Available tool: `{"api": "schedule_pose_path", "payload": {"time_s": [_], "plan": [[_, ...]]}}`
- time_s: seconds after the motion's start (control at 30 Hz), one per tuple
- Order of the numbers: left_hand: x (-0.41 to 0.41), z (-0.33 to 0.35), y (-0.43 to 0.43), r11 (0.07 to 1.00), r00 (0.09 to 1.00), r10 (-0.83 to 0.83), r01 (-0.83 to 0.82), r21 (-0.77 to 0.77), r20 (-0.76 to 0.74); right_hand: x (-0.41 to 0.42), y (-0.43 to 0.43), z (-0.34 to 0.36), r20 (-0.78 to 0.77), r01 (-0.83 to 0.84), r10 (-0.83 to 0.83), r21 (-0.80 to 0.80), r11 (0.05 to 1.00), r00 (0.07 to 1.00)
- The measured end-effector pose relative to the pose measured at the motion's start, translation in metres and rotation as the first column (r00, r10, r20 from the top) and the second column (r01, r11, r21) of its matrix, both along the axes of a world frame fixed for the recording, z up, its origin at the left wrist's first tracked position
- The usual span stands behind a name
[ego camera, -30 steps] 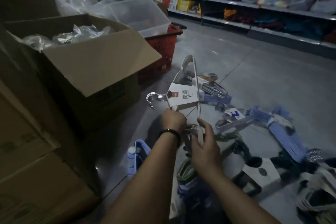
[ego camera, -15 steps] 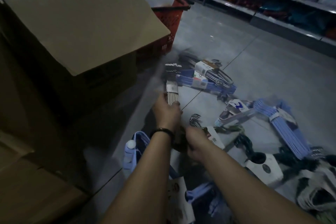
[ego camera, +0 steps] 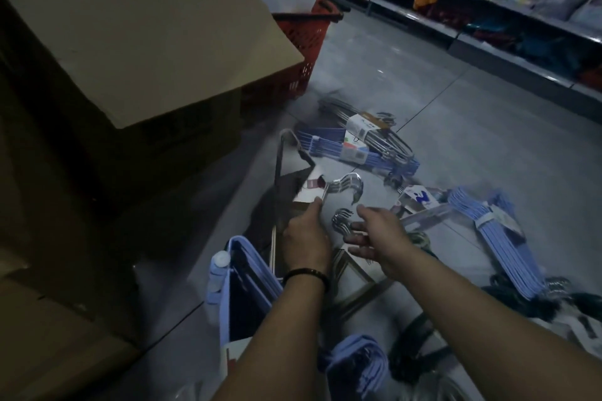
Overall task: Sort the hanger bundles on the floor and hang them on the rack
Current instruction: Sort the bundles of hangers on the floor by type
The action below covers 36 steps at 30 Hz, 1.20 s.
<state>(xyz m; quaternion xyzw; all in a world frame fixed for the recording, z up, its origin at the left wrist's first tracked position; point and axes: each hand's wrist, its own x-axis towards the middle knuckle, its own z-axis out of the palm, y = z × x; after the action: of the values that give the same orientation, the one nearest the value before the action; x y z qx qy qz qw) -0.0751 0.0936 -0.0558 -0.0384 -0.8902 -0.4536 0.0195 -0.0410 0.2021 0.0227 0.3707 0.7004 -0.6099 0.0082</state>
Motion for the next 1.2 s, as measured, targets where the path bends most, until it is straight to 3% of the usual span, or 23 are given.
{"api": "schedule_pose_path", "payload": {"time_s": [0.1, 0.23, 0.3, 0.43, 0.53, 0.67, 0.77, 0.87, 1.1, 1.2], "plan": [[-0.003, -0.012, 0.003, 0.983, 0.985, -0.018, 0.049, -0.177, 0.174, 0.001, 0.0, 0.004, 0.067, -0.059, 0.058, 0.011, 0.998, 0.996], [0.004, -0.028, 0.01, 0.889, 0.825, -0.064, 0.302, -0.343, 0.561, 0.015, 0.007, -0.003, 0.13, -0.124, 0.123, 0.001, 0.992, 0.984], [0.008, -0.031, 0.011, 0.826, 0.772, -0.082, 0.407, -0.391, 0.63, 0.026, 0.016, -0.008, 0.138, -0.133, 0.132, -0.003, 0.991, 0.982], [-0.004, -0.041, 0.018, 0.784, 0.688, -0.059, 0.481, -0.393, 0.724, 0.055, 0.044, -0.008, 0.184, -0.131, 0.124, 0.026, 0.991, 0.975], [-0.006, -0.033, 0.03, 0.714, 0.727, -0.062, 0.511, -0.478, 0.684, 0.083, 0.074, 0.007, 0.214, -0.167, 0.143, 0.095, 0.981, 0.966], [0.015, 0.009, 0.062, 0.67, 0.813, -0.249, 0.537, -0.512, 0.527, 0.132, 0.131, 0.025, 0.225, -0.178, 0.133, 0.192, 0.965, 0.965], [0.054, 0.044, 0.098, 0.57, 0.809, -0.455, 0.586, -0.576, 0.373, 0.171, 0.168, 0.032, 0.19, -0.073, 0.019, 0.281, 0.957, 0.982], [0.109, 0.07, 0.146, 0.491, 0.742, -0.621, 0.619, -0.612, 0.252, 0.221, 0.215, 0.016, 0.146, 0.056, -0.126, 0.407, 0.912, 0.981], [0.223, 0.052, 0.255, 0.255, 0.534, -0.751, 0.777, -0.575, 0.388, 0.338, 0.302, -0.009, 0.185, 0.092, -0.254, 0.608, 0.788, 0.949], [0.25, 0.035, 0.284, 0.298, 0.524, -0.718, 0.827, -0.477, 0.459, 0.366, 0.33, -0.031, 0.23, 0.108, -0.278, 0.557, 0.824, 0.933]]}}
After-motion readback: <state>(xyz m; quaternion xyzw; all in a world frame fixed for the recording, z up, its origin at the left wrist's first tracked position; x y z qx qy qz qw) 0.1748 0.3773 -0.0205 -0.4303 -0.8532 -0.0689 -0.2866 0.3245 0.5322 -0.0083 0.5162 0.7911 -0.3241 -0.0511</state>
